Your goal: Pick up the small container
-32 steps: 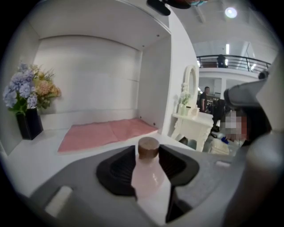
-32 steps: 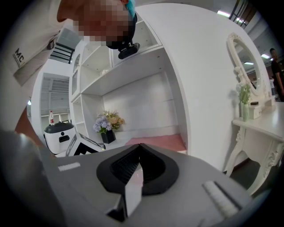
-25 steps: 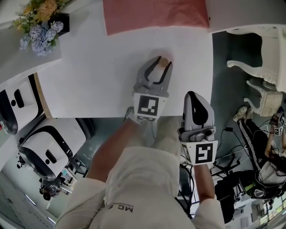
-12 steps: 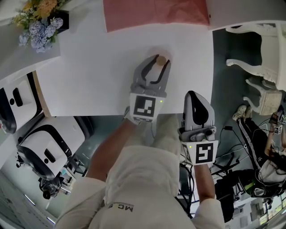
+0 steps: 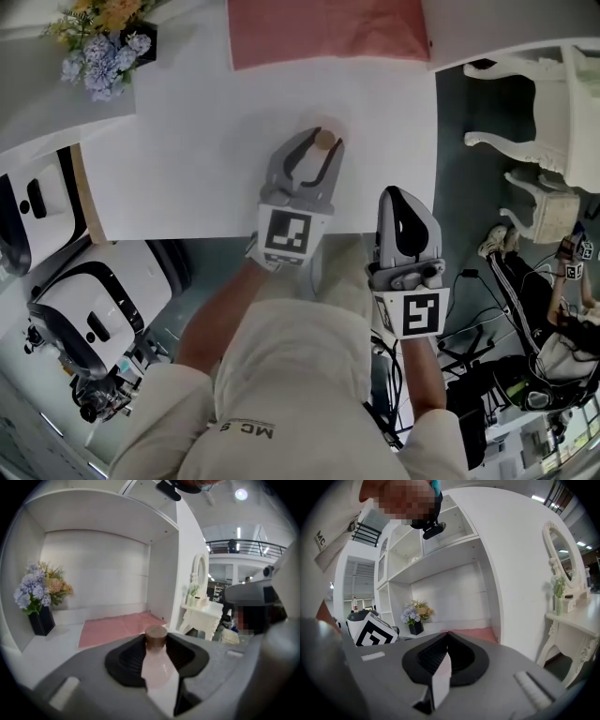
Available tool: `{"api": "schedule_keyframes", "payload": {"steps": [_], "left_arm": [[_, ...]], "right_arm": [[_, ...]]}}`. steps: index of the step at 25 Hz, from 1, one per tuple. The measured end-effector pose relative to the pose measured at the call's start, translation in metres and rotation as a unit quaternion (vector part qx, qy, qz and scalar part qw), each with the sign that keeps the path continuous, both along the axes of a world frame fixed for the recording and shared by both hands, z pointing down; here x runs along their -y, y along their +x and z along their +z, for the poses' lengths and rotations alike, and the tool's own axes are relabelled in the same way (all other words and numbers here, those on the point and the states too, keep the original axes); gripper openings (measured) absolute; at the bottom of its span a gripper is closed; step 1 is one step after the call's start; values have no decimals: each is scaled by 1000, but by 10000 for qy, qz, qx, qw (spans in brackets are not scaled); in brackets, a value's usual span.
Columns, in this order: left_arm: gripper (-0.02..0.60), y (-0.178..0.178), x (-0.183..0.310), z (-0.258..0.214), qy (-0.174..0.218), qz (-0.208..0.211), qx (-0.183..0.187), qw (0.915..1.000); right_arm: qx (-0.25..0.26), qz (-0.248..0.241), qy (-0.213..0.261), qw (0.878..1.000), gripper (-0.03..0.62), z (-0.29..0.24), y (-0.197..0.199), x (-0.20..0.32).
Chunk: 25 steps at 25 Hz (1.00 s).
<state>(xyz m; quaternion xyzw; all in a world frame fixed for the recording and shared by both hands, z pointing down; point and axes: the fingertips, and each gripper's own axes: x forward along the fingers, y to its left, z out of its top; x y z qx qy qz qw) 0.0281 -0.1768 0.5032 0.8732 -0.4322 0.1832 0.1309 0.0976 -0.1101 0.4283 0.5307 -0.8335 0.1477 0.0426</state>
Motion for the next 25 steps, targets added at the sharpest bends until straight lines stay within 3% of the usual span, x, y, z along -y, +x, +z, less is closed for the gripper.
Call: {"api": "schedule_keyframes", "payload": {"steps": [7,25], "left_arm": [[135,-18,-12,-36,-43,-55,38,10000],[136,-71,-76,-161,131,-124,-238,9996]], "right_arm": [[233,212,-249,9992,-2,-20,6,-2],[4,34,32,10000,-2,-116,-23,-46]]}}
